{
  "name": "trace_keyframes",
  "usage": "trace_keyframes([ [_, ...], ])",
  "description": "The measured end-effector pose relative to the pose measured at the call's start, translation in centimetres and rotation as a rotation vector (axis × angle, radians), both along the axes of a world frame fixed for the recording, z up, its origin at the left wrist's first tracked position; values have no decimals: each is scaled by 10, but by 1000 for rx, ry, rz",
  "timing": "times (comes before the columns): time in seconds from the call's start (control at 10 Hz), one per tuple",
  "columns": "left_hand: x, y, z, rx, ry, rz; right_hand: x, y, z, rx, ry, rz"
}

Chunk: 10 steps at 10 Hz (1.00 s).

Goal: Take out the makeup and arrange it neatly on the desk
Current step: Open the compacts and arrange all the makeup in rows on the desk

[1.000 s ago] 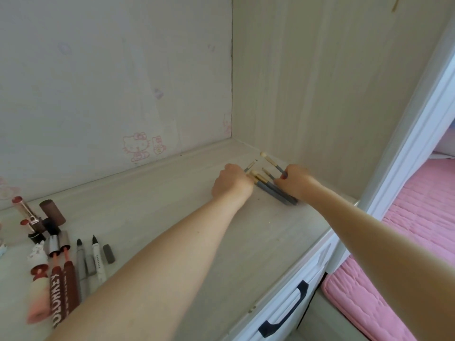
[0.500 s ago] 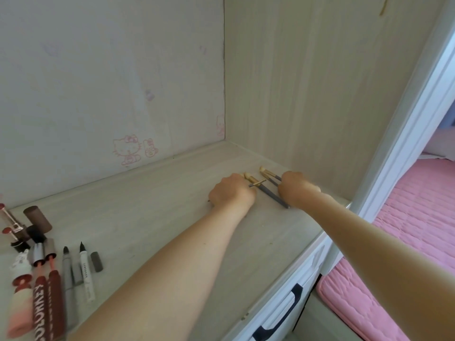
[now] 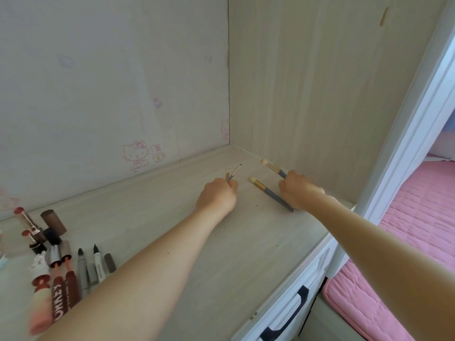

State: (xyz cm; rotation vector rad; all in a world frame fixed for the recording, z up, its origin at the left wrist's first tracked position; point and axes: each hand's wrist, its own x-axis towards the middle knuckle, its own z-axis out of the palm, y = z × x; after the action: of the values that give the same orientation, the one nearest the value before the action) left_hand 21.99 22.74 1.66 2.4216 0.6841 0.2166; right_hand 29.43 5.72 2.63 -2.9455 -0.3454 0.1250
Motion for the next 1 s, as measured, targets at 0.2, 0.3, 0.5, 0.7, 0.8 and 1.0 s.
trace_keyframes([
  [0.2,-7,11,0,-121,-151,-52,-13,15,-7,105,-40,25],
  [0.3,-11,16,-3,-294,-197,-62,-19,18,-9,-4,-83,41],
  [0.5,-31,22,0,-605,-242,-32,-26,24,-9,4,-56,-18],
  [0.7,-64,28,10,-847,-229,-14,-50,35,3,210,-34,57],
  [0.8,-86,33,14,-963,-253,41,-70,44,14,409,36,56],
  [1.0,-138,51,25,-1141,-280,109,-104,68,24,874,443,-58],
])
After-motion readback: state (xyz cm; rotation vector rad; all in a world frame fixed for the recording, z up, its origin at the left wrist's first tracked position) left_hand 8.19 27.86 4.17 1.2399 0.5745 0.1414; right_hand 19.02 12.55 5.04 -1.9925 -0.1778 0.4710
